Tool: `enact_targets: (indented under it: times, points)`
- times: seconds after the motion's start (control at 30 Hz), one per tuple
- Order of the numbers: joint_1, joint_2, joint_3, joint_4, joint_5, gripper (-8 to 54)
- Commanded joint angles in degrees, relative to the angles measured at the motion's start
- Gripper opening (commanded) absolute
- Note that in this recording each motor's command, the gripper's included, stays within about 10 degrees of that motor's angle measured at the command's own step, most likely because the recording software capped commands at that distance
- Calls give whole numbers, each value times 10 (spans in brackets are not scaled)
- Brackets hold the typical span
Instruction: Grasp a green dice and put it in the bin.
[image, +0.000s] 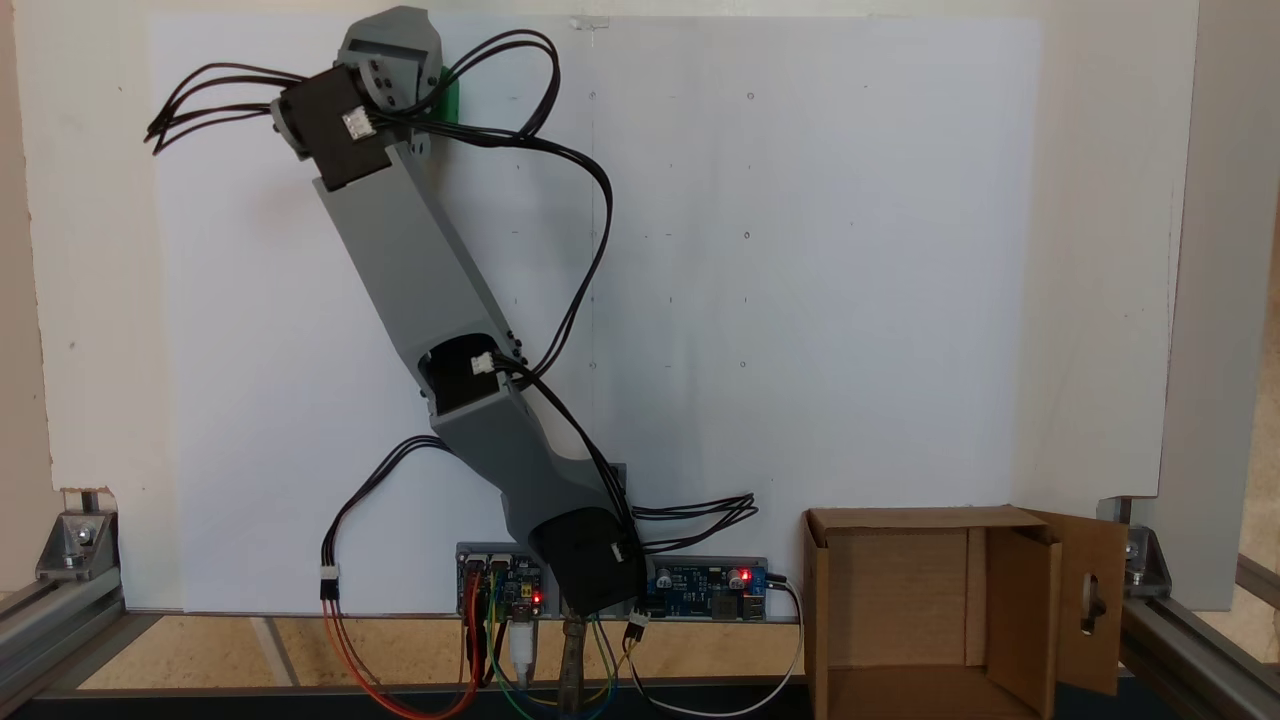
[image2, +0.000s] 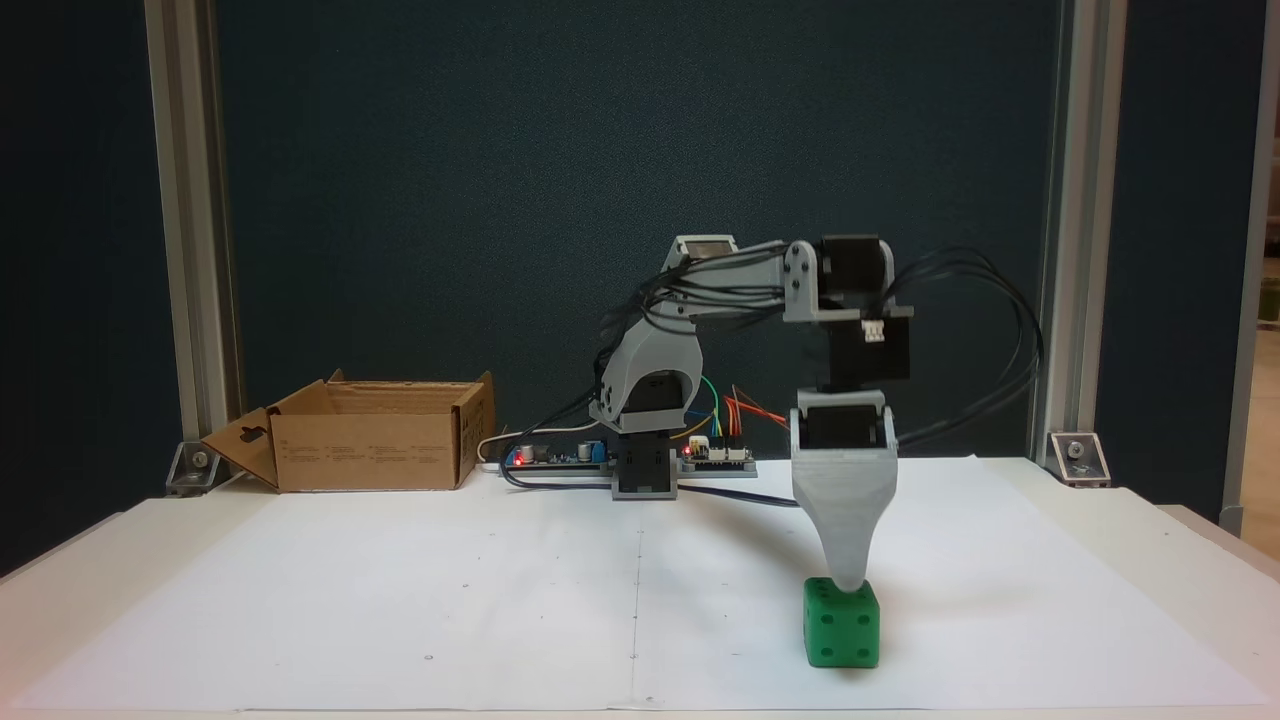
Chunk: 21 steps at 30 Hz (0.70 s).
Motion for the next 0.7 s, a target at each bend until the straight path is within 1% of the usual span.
enact_targets:
  times: [0.0,0.67]
  points:
    - [0,3,-25,-11,39,432]
    - [1,-46,-25,-8,39,422]
